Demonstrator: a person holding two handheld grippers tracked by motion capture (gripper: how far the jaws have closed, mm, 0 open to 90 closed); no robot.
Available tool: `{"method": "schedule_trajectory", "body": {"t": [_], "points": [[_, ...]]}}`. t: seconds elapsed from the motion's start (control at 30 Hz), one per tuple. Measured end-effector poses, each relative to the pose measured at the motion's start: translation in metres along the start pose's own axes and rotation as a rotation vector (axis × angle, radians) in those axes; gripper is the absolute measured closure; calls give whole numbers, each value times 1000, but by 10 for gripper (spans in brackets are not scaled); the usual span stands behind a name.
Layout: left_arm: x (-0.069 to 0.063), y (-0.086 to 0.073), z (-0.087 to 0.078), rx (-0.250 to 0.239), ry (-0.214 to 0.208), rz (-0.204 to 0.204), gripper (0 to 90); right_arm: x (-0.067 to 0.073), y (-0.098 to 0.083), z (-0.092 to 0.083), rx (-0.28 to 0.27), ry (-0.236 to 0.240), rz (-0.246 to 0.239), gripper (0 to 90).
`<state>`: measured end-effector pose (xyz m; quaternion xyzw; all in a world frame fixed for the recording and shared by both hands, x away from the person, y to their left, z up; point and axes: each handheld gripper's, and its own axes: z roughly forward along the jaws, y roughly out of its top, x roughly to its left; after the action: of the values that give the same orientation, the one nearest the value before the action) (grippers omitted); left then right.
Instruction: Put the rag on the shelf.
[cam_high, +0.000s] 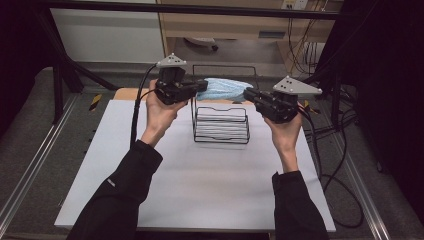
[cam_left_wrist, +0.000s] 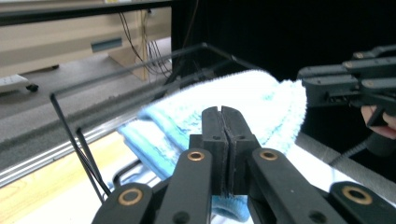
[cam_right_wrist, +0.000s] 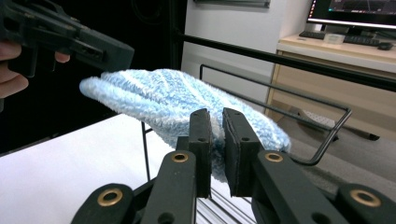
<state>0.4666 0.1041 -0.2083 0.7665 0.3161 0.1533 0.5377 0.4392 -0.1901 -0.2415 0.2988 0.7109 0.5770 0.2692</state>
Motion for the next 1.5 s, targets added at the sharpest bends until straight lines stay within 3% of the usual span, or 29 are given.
{"method": "schedule_trajectory", "body": {"t": [0.17,0.4,0.5,0.77,0.97,1.3,1.5], "points": [[-3,-9,0,28,5,40,882,1,-3,-1,15,15,9,800],[0,-22,4,54,8,45,885,6,0,-6,20,44,17,678],[-2,-30,4,58,7,61,885,7,3,-7,19,59,22,710],[0,-49,6,75,11,73,883,5,-12,4,115,82,78,898],[3,-56,14,77,29,70,886,1,-26,10,139,65,92,900],[11,-60,30,51,64,47,889,-11,-46,22,117,3,114,900],[12,-61,25,33,53,41,887,-11,-47,20,105,4,110,885]]}}
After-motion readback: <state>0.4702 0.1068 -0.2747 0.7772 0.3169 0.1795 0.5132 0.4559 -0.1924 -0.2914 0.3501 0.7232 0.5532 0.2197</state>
